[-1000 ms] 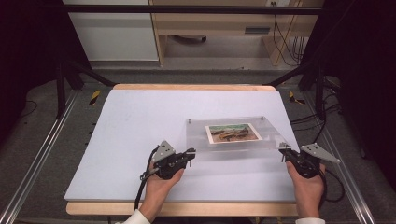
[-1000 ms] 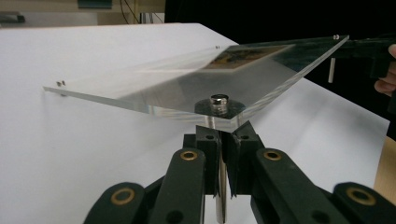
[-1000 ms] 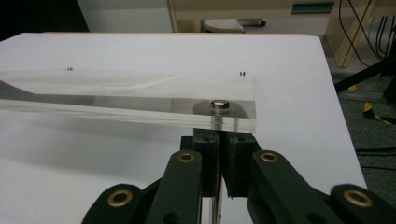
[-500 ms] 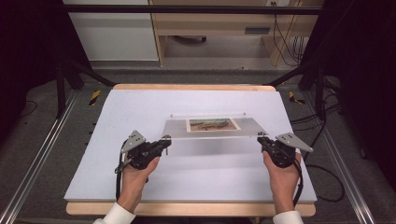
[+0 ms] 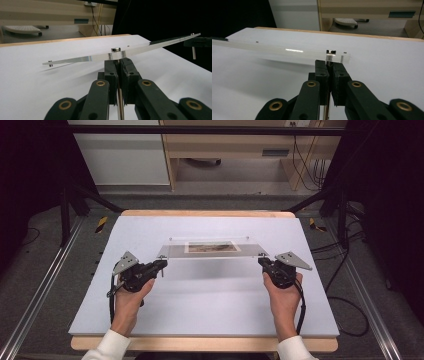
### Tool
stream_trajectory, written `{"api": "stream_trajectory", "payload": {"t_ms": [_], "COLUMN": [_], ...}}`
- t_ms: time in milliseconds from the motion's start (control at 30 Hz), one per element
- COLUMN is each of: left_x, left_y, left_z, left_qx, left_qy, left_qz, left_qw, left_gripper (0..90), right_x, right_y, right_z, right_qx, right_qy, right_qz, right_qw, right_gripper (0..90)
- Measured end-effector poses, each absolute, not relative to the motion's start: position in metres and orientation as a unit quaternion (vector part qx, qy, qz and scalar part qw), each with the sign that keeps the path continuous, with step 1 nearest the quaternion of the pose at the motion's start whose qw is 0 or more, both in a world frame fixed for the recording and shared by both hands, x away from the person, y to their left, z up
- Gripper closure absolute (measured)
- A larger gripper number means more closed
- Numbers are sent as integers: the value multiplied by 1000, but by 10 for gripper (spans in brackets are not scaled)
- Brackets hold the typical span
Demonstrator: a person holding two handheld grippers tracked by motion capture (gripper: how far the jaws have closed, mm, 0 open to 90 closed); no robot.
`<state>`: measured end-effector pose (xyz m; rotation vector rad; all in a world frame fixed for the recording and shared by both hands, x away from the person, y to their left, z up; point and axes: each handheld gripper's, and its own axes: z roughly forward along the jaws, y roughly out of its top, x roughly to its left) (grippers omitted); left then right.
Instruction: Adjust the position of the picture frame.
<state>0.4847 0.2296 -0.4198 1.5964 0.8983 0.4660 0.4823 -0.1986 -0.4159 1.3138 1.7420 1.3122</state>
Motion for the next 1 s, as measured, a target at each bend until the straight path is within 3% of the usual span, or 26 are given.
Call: {"api": "stream_trajectory", "payload": {"t_ms": [433, 1000], "left_x": [487, 486], "left_y": [234, 236], "left_z": [-435, -438], "left_qx": [687, 689], "left_qy": [401, 407], "left_qz": [185, 178], "left_qw": [578, 572], "left_gripper": [839, 843], "right_x": [474, 470], "right_y": [-187, -188], "right_z": [-424, -429], "right_qx": [496, 499], "right_qy": [655, 658], "right_qz": [477, 480], "right_qw": [312, 297], "right_gripper": [844, 848]}}
